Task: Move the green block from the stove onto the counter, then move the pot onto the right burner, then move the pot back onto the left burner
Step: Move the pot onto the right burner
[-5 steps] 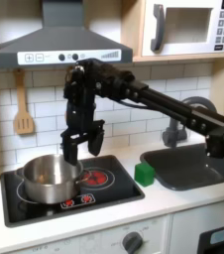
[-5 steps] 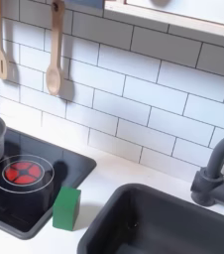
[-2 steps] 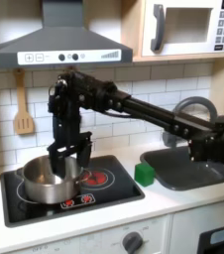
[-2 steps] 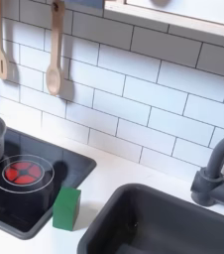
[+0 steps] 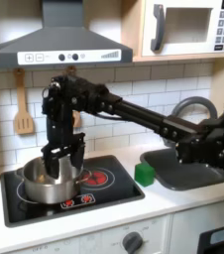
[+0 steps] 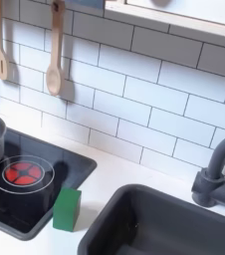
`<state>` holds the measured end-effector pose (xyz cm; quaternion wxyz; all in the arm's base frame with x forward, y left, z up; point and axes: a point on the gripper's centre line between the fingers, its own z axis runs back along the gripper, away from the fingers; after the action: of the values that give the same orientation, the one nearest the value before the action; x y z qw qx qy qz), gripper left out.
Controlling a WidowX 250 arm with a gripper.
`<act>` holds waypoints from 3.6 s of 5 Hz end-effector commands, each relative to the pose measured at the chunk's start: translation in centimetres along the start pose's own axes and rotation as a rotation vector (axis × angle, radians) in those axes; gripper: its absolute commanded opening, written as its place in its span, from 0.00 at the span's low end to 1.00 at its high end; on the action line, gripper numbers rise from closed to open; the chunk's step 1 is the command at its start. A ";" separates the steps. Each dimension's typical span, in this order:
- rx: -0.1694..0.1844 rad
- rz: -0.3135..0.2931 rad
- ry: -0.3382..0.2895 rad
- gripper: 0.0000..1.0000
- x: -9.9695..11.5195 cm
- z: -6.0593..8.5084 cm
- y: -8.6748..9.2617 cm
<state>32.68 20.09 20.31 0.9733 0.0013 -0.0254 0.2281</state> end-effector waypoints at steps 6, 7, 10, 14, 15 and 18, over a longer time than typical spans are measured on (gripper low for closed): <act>0.025 0.059 0.026 1.00 2.3 -3.0 0.2; 0.039 0.041 0.033 1.00 2.4 -3.6 -0.7; 0.042 0.043 0.068 1.00 2.5 -4.9 -0.8; 0.028 0.043 0.068 1.00 2.2 -4.8 -1.4; 0.024 0.037 0.077 1.00 2.0 -5.2 -1.9; 0.010 -0.010 0.079 1.00 1.1 -5.3 -5.0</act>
<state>36.07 16.24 15.23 0.9742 -0.0013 0.0146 0.2250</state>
